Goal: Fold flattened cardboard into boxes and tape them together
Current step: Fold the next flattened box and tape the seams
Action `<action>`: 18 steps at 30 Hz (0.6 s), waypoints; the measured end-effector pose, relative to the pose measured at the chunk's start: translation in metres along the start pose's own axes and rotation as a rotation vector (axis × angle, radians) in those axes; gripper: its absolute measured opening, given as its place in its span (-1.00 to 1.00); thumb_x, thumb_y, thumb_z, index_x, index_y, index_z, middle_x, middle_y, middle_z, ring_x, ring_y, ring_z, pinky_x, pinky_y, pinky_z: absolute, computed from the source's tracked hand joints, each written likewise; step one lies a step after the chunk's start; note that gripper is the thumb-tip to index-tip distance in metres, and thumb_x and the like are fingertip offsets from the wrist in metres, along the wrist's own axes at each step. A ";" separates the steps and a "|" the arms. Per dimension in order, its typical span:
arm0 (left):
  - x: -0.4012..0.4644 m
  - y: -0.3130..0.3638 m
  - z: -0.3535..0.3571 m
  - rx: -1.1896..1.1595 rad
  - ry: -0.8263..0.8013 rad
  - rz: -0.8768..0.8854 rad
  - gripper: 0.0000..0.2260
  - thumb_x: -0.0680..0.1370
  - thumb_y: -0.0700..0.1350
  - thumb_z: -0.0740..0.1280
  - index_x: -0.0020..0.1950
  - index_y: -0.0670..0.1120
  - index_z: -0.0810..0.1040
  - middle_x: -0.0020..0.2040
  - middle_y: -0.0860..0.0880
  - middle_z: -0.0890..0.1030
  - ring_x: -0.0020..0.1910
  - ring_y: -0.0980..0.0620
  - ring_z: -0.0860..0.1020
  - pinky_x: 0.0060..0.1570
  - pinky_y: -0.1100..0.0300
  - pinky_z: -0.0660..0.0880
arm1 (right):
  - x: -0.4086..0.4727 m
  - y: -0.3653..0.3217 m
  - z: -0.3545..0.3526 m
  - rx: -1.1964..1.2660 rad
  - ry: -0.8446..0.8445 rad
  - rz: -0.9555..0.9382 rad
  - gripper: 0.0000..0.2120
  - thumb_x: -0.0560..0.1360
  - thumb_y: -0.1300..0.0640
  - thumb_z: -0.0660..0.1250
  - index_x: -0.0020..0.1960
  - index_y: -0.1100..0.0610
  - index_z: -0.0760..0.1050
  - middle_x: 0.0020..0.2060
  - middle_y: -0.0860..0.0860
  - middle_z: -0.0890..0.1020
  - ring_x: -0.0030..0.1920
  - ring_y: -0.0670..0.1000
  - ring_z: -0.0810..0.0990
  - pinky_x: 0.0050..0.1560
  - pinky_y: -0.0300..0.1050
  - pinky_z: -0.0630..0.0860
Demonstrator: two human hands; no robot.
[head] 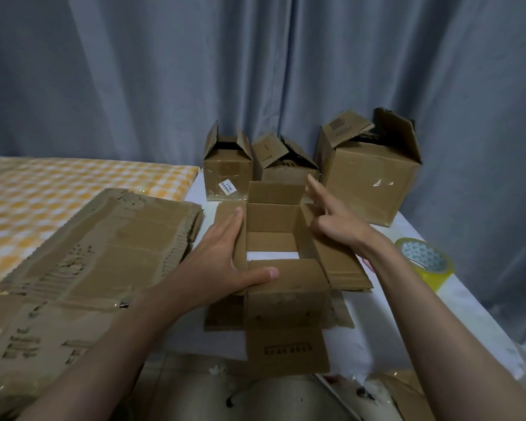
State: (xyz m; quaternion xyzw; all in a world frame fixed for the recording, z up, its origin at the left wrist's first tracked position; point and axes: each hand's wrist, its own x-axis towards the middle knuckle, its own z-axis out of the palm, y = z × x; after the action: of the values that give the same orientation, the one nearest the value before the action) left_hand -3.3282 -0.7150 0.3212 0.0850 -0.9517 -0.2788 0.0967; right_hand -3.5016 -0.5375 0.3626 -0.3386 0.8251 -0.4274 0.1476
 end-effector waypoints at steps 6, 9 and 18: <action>0.001 0.008 -0.005 0.059 0.011 -0.126 0.32 0.11 0.63 0.21 0.59 -0.04 -0.30 0.60 0.03 -0.28 0.58 0.03 -0.23 0.55 -0.06 -0.07 | -0.003 0.010 0.010 -0.387 0.064 -0.138 -0.60 0.61 0.29 0.18 0.38 0.07 0.54 0.42 -0.05 0.49 0.47 -0.05 0.35 0.42 -0.30 0.13; 0.000 0.014 -0.013 -0.078 0.032 -0.199 0.28 0.11 0.51 0.40 0.59 -0.06 -0.10 0.59 -0.06 0.07 0.54 -0.07 0.13 0.47 -0.12 0.24 | -0.004 0.010 0.010 -0.418 0.056 -0.150 -0.61 0.62 0.30 0.15 0.39 0.13 0.53 0.43 -0.03 0.48 0.49 -0.07 0.32 0.38 -0.40 0.07; 0.012 0.039 -0.015 -0.654 0.012 -0.183 0.13 0.32 0.08 0.59 0.60 0.16 -0.19 0.48 0.07 0.34 0.29 0.06 0.42 0.31 0.13 0.34 | -0.008 0.007 0.009 -0.429 0.033 -0.138 -0.60 0.63 0.32 0.13 0.41 0.14 0.50 0.44 -0.02 0.47 0.52 -0.05 0.29 0.50 -0.22 0.09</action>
State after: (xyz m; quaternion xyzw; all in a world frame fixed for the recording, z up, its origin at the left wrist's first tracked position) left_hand -3.3409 -0.6926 0.3567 0.1363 -0.7998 -0.5762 0.0990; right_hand -3.4943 -0.5344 0.3514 -0.4109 0.8742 -0.2569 0.0291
